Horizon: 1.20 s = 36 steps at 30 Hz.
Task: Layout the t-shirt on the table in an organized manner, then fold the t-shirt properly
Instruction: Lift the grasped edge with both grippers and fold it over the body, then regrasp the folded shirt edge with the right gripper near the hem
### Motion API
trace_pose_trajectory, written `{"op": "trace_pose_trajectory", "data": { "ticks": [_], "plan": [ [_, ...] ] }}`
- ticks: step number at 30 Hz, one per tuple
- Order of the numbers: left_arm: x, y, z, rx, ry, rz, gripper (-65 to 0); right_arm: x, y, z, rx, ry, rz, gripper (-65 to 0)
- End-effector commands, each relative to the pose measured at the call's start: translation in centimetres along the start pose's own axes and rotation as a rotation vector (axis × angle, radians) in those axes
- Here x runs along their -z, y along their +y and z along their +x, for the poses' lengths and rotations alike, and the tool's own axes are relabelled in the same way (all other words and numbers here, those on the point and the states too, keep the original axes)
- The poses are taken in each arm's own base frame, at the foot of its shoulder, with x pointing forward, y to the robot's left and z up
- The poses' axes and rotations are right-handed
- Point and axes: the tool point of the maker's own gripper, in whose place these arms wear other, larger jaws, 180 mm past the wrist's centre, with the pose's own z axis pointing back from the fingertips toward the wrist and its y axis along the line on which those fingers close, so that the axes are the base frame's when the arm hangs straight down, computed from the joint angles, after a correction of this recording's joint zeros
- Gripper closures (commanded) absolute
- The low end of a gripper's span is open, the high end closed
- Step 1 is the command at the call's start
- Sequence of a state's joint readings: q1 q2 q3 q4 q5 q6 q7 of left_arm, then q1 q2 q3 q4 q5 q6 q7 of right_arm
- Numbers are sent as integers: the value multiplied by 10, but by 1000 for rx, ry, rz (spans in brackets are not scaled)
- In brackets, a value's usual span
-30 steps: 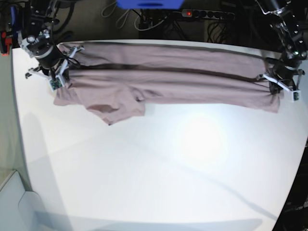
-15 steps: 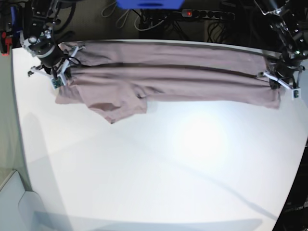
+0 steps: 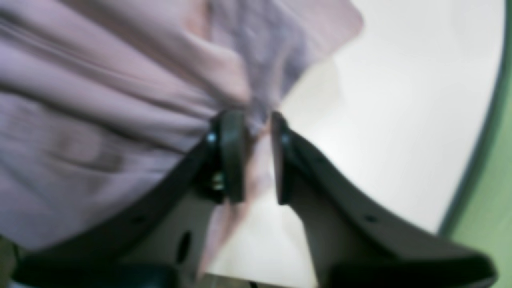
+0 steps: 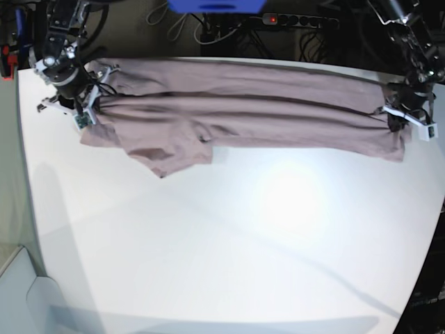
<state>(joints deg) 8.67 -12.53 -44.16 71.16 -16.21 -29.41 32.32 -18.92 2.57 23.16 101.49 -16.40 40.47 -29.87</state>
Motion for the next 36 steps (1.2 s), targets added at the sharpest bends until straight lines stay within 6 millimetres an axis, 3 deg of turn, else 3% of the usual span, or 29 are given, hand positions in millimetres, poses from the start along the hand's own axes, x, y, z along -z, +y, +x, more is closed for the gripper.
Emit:
{"op": "trace_pose_trajectory", "data": {
  "ticks": [1,5,10,12,14,16,20,24,28,36],
  "plan": [
    [-4,12,-45,29,206,54,-71,-3,-10,11,-4,-38,-28,-174],
    [-6,11,-49,31,238,53,-186,-19,-31,24,-19,-74,-99,-248],
    [-6,10,-49,28,238,52,-198,-40,-63,35,-52,-102,-198,-285],
    [-6,10,-49,28,238,52,-198,-42,-66,35,-64,-86,-206,-294],
    [-6,10,-49,28,238,52,-199,-42,-69,52,-75,-109,-217,-306],
    [-6,10,-49,28,238,52,-206,-37,-61,70,-94,-120,-198,-326],
    [-6,10,-50,30,239,49,-283,-21,-41,110,-142,-110,-147,-366],
    [-4,-11,-59,73,256,-39,-315,0,-18,149,-173,-84,-81,-371],
    [-6,-14,-64,84,278,-60,-315,18,1,162,-174,-46,-20,-371],
    [-5,-15,-63,79,273,-64,-316,32,55,155,-252,-19,110,-370]
  ]
}}
